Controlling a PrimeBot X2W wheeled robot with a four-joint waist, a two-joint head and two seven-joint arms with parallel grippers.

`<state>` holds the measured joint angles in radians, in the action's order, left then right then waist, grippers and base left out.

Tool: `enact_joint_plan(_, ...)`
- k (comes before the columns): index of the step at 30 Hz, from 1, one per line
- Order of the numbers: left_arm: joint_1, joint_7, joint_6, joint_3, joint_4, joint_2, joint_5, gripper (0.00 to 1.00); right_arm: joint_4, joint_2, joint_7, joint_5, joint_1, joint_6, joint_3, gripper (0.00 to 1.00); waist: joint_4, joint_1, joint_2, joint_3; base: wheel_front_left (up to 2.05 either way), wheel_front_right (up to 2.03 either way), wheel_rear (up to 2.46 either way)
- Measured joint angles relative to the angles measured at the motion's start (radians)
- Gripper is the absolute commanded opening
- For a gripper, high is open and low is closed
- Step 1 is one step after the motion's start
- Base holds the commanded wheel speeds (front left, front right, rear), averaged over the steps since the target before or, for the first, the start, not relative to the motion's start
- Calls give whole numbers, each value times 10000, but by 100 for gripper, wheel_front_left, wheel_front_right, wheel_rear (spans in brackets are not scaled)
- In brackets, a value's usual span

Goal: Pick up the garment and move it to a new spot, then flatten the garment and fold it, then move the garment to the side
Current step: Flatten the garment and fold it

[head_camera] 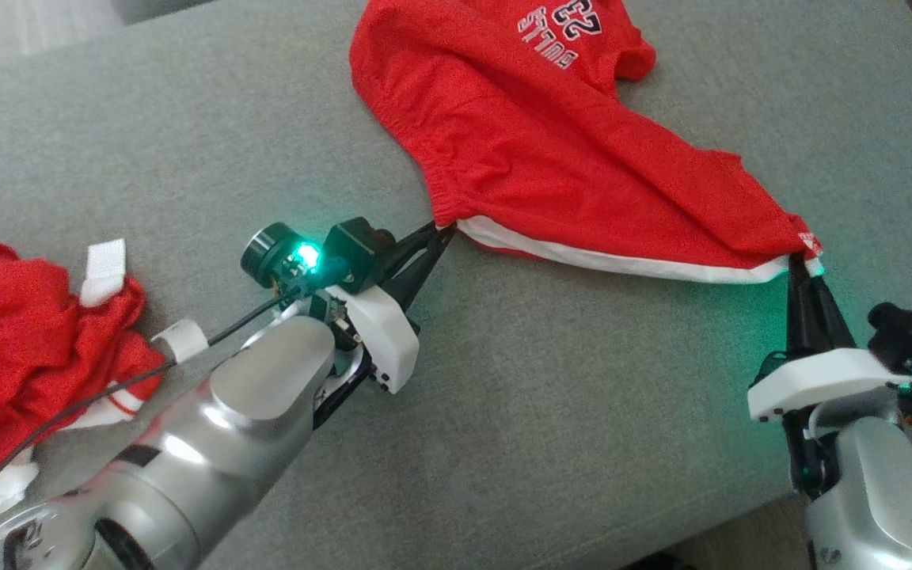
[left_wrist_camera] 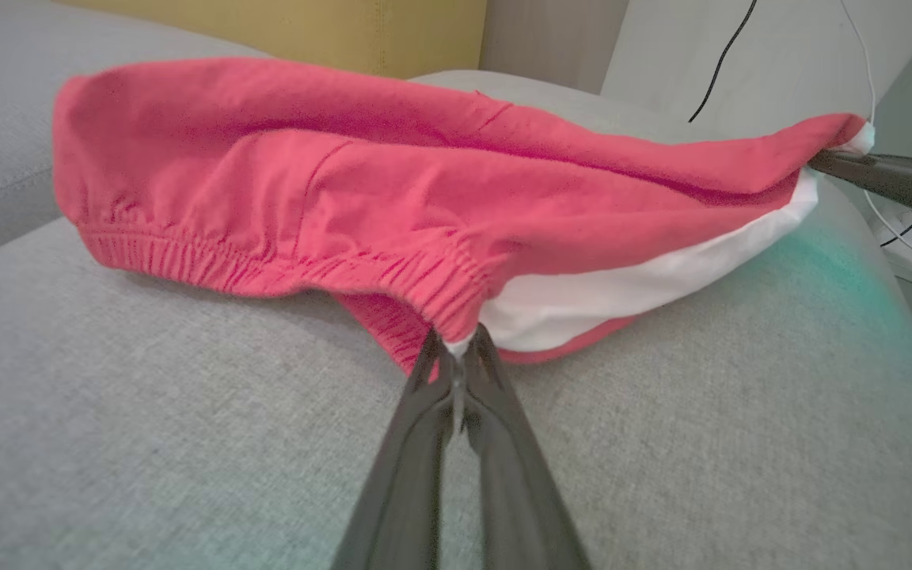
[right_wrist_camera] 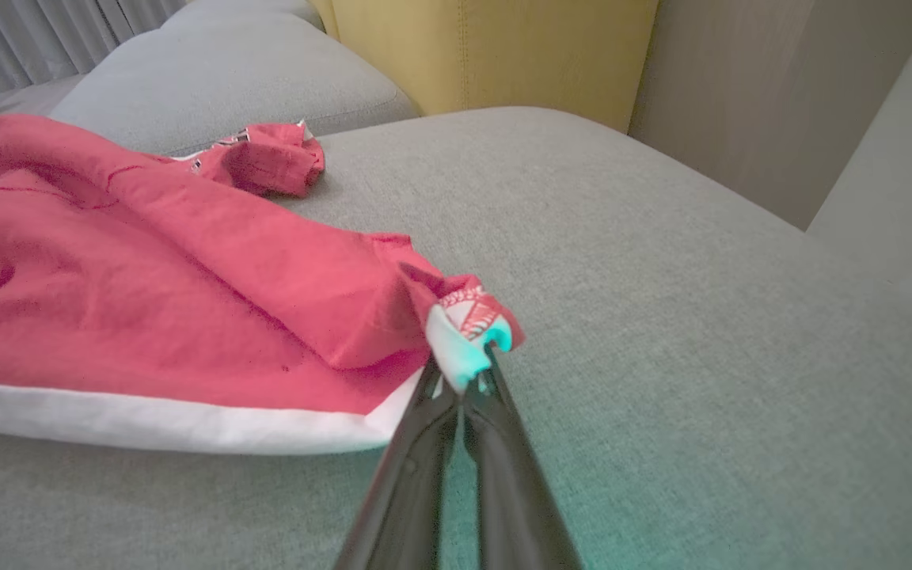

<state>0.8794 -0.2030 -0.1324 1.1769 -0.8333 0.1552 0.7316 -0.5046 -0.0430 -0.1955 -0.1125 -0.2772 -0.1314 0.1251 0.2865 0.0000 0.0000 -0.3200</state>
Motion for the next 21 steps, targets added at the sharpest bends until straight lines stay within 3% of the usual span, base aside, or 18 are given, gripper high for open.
enact_joint_plan(11,7,-405,0,15,353,314,184,0,1430,-10,541,742,-9,0,-318,0,-608,-1,0,1009,0,0,0)
enact_joint_plan(15,306,-247,0,-77,723,821,493,0,2015,-121,1005,874,-407,0,-819,0,-798,-1,0,1425,0,0,0)
enact_joint_plan(21,1913,401,0,-650,1296,1707,947,0,2658,-1055,1461,756,-1938,0,-1503,0,-1136,-1,0,2106,0,0,0)
